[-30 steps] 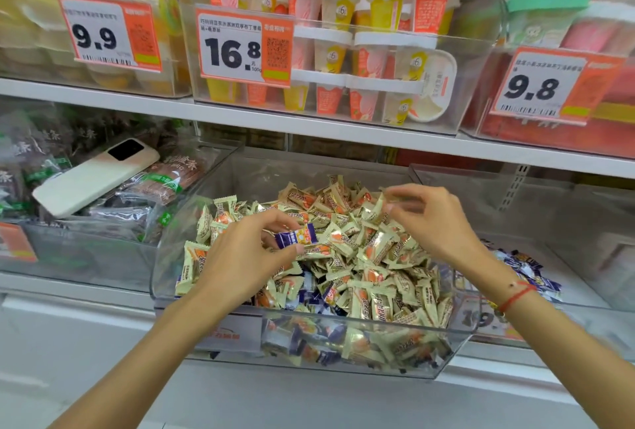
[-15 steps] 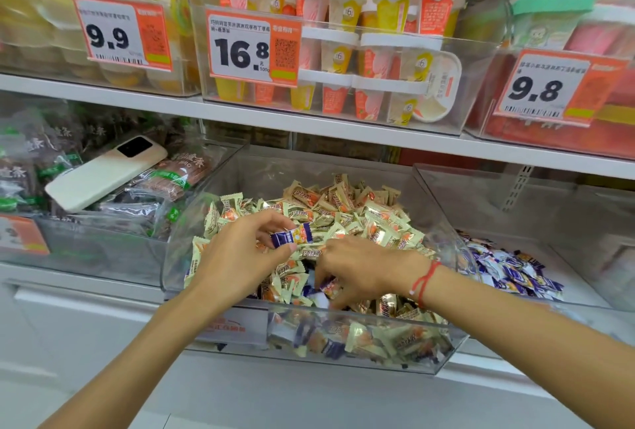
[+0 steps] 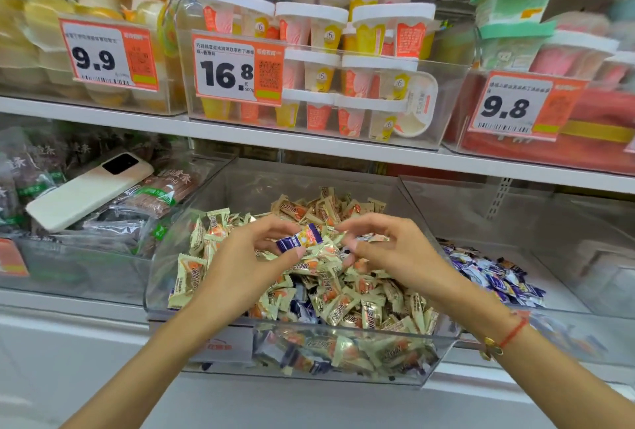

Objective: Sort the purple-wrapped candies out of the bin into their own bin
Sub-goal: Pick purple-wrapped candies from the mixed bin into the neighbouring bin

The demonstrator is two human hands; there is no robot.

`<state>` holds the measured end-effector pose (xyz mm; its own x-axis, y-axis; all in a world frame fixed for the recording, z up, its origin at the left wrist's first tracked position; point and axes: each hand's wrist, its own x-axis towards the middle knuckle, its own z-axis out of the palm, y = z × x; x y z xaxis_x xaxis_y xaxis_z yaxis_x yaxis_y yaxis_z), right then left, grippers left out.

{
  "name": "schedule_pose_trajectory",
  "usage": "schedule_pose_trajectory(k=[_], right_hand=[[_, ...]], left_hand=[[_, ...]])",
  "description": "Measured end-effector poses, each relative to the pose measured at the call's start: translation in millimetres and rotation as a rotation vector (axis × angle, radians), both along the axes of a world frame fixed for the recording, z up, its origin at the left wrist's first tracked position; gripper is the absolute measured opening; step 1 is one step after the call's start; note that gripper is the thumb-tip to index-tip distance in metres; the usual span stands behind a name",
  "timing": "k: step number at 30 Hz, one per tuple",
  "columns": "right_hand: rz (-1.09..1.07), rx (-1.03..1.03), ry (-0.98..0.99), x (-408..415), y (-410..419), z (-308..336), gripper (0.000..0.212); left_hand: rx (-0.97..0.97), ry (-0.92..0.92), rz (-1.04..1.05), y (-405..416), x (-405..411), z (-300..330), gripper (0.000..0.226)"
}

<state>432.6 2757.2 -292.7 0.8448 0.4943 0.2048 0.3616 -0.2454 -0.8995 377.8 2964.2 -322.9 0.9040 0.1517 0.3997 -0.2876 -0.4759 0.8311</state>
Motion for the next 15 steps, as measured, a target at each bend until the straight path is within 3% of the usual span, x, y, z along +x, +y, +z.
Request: schedule_pose_trajectory(k=[2,4,7,9,11,13,15], right_hand=[[0.020,0.088,0.142,-9,-7,4,0.023],[-0.017,0.068,0.114,-14,-8,1,0.024],[-0.152,0.047,-0.077,-15,-7,-9,0.012],[-0.253,-0.071,-0.305,-10,-12,-19,0.012],[-0.313,-0.273,-0.498,-3,-19,-28,0.012],[-0.304,-0.384,-0.520,2,-21,-34,0.014],[-0.293,-0.415,-0.521,5,-19,-36,0.015]], left_hand=[[-0.020,-0.037,-0.066,-17,-1,4,0.021],[-0.001,-0.076,-0.106,-34,-3,7,0.024],[0.021,-0.078,-0.123,-38,0,6,0.029],[0.070,-0.020,-0.158,-25,6,3,0.026],[0.415,0.104,-0.205,-7,17,0,0.020],[0.815,0.286,-0.347,-2,29,-2,0.027],[1.044,0.392,-0.454,-6,40,-5,0.036]])
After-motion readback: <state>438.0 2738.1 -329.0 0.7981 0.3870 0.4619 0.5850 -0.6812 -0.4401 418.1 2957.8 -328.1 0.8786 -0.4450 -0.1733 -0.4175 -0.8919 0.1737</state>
